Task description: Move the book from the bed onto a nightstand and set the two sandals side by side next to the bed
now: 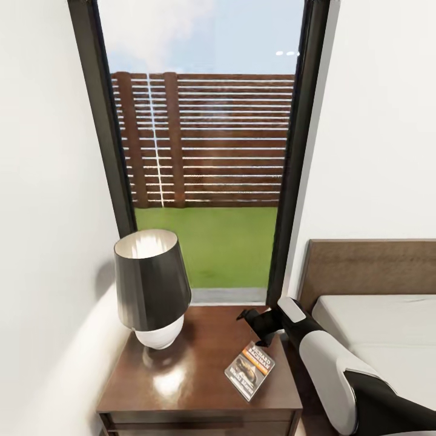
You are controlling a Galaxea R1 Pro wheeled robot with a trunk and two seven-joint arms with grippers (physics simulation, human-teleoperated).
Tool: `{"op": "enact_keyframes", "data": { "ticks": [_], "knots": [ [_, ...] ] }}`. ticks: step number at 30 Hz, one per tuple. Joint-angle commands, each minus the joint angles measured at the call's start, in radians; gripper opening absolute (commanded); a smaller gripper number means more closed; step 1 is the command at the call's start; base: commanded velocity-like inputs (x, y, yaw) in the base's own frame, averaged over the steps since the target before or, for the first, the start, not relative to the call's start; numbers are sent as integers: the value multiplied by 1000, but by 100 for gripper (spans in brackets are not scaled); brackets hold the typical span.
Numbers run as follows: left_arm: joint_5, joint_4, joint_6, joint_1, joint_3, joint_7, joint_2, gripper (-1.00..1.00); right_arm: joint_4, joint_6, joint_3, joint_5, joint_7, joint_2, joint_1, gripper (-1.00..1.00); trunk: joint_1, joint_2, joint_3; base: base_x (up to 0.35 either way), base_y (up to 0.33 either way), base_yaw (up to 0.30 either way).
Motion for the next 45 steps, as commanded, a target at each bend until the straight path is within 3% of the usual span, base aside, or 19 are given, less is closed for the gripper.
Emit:
{"op": "enact_keyframes", "data": {
  "ticks": [1, 38, 45],
  "knots": [
    [8, 1, -3, -1, -8, 2, 0, 100, -2, 1, -3, -9, -9, 1, 0, 100, -4, 7, 2, 0, 0, 0],
    [8, 1, -3, -1, -9, 2, 0, 100, -2, -1, 13, -1, -4, 8, 1, 100, -146, 266, 118, 0, 0, 0],
    [8, 1, -3, -1, -9, 3, 0, 100, 0, -2, 35, 1, -4, 8, 3, 100, -173, 315, 140, 0, 0, 0]
  ]
}}
